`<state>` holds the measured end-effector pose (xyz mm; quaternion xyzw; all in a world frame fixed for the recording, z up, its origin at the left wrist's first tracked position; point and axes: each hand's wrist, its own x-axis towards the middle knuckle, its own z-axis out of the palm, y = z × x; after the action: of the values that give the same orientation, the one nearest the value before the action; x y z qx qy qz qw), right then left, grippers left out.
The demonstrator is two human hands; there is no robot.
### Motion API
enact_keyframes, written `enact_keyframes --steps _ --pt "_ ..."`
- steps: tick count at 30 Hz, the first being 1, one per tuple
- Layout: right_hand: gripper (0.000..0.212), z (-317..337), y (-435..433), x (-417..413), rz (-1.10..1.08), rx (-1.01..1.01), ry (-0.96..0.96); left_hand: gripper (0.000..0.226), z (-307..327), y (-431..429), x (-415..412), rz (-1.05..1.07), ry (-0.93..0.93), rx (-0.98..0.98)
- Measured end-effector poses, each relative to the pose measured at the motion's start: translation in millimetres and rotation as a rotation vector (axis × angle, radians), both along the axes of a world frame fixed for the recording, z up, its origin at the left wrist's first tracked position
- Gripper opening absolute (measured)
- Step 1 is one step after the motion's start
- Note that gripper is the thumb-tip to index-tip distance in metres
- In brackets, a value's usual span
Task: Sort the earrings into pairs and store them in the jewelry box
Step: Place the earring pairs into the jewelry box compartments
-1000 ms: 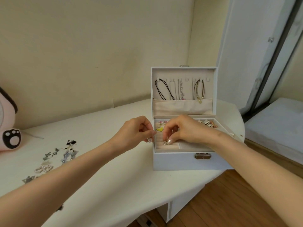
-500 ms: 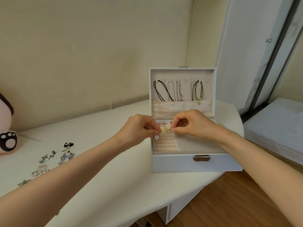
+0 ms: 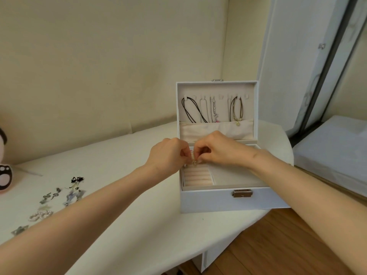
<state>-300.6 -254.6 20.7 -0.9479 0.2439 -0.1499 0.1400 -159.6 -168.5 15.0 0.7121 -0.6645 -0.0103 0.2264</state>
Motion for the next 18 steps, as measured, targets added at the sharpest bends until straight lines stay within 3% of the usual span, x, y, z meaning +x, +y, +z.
enact_keyframes --steps 8,18 --pt "0.006 3 -2 11 0.049 -0.052 0.069 0.012 -1 1 4 0.039 -0.066 -0.061" --pt "0.009 -1 -5 11 0.014 -0.092 0.107 0.005 7 1 7 0.000 0.137 0.069"
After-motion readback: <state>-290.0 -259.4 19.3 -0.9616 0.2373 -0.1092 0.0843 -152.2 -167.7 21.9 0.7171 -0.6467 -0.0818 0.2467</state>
